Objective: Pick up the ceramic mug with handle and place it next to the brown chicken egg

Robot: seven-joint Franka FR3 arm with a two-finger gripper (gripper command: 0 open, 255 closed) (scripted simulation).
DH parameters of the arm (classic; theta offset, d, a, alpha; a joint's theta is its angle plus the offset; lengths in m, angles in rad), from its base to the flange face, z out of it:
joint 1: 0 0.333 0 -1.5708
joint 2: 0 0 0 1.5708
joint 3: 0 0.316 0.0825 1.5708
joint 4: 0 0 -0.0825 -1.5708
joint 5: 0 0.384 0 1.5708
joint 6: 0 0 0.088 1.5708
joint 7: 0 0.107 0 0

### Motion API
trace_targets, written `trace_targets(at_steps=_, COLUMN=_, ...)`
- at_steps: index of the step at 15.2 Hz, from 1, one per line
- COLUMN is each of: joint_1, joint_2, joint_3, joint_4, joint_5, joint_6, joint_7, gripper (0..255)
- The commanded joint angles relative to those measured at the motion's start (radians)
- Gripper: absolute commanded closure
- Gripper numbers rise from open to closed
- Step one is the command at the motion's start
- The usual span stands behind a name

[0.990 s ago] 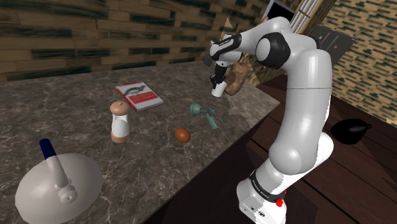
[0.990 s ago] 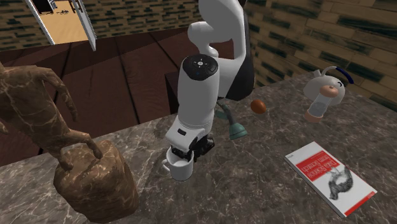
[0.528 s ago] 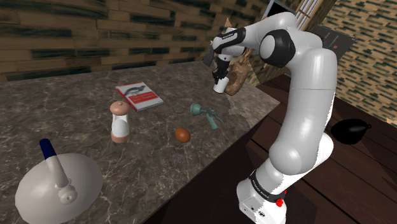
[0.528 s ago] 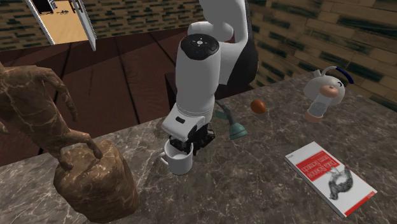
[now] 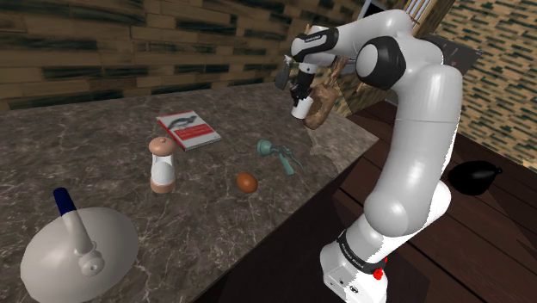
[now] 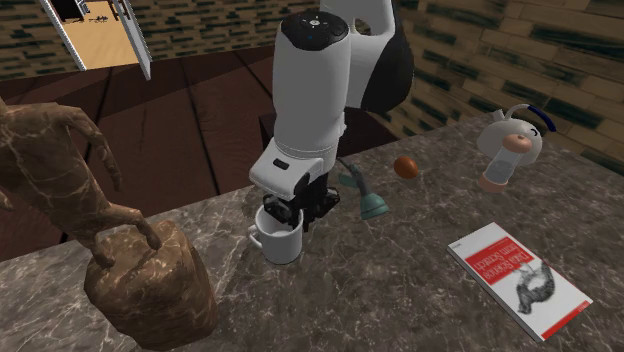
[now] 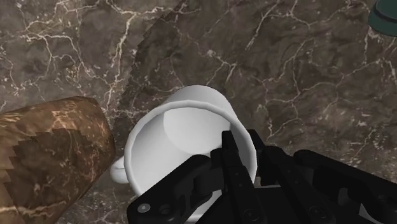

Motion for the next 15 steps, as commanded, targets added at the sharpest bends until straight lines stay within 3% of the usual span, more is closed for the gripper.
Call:
trace_targets(at_steps=1, joint_1=0.0, joint_2=-0.008, joint_3=-0.001, joint_4=0.017, joint_5=-0.002, joint_6=-0.024, joint_7=0.0, gripper=255)
trace_targets(at_steps=10, joint_1=-0.001, joint_2=-0.033, joint_3=-0.006, joint_4=0.097, joint_5=-0.01, joint_6=-0.129, joint_7=0.0, gripper=255)
trace_targets(at_steps=15, joint_1=0.091, joint_2=-0.14, joint_3=0.011, joint_4=-0.056, joint_5=-0.043, joint_6=-0.084, joint_7=0.104, gripper=255)
